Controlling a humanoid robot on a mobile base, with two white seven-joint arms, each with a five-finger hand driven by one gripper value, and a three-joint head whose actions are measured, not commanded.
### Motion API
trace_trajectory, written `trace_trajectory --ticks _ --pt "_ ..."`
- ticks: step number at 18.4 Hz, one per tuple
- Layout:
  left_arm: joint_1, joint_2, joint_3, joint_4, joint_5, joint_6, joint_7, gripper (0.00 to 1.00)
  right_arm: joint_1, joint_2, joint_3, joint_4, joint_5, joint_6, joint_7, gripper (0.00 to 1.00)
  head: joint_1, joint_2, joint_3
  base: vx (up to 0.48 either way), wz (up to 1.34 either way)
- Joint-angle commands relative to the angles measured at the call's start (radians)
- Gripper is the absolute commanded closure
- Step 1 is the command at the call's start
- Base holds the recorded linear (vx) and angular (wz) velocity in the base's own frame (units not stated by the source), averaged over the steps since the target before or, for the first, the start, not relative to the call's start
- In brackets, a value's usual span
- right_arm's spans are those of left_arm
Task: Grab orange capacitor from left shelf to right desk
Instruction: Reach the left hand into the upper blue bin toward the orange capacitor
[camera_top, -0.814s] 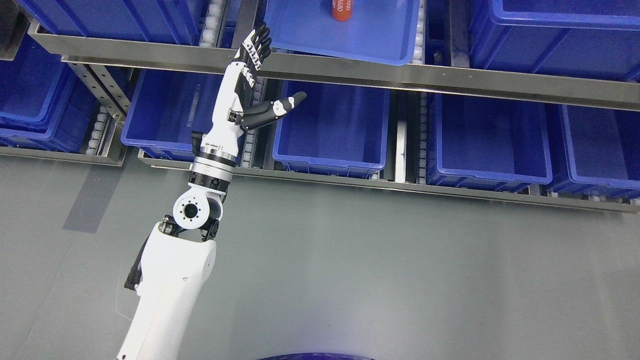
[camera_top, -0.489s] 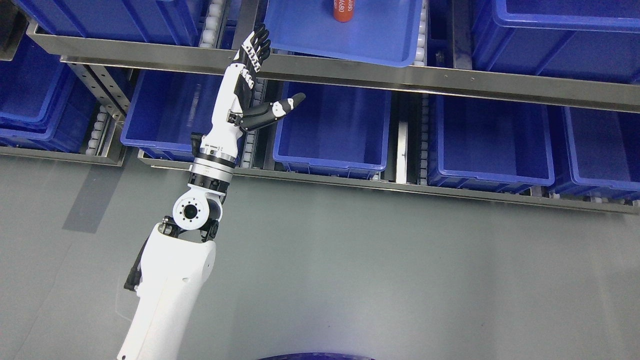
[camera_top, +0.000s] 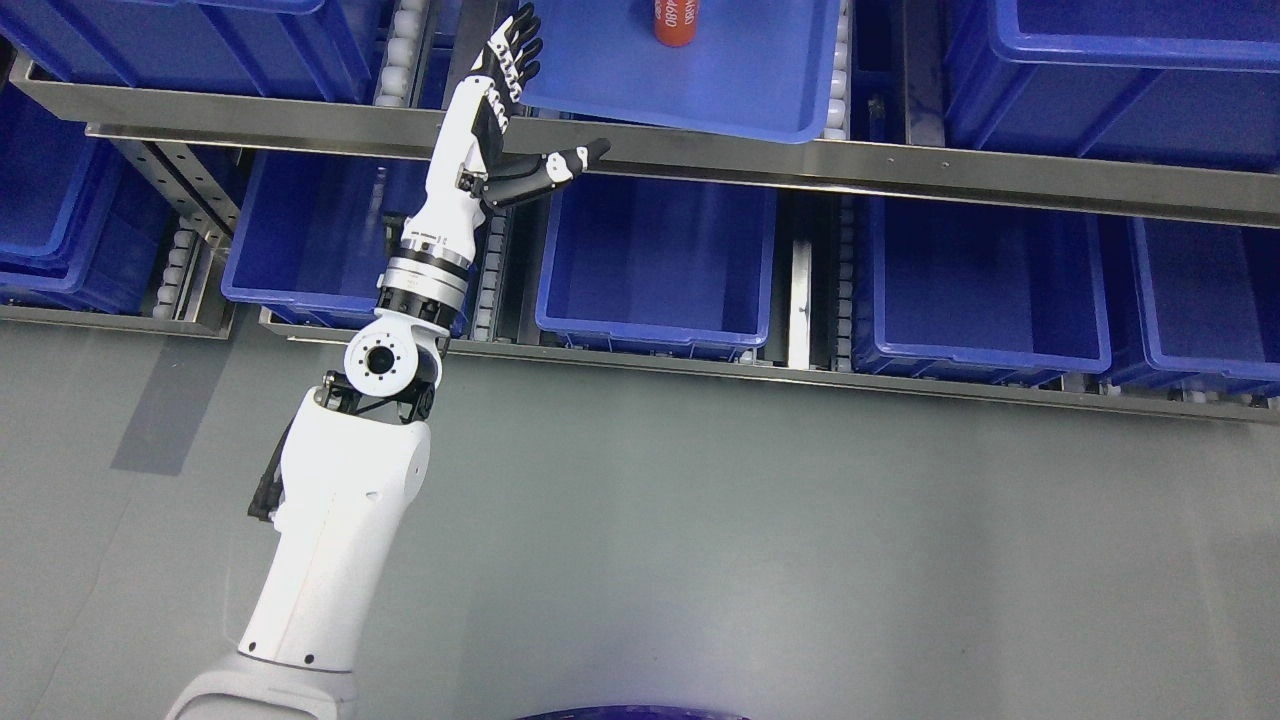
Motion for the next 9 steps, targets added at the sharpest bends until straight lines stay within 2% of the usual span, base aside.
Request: trace_trajectory --ticks 1,9 --pt "-0.099 0.017 -0.046 0.129 -0.001 0.014 -0.032 0.0 -0.001 -0.017 -0.011 -0.034 0.005 0.0 0.0 0.0 0.0 0.0 0.0 0.048 -0.05" --pt "-0.123 0.017 0.026 0.115 -0.004 0.042 -0.027 0.0 -0.001 -0.017 -0.011 -0.034 0.005 0.0 0.0 0.0 0.0 0.0 0.0 0.075 -0.08"
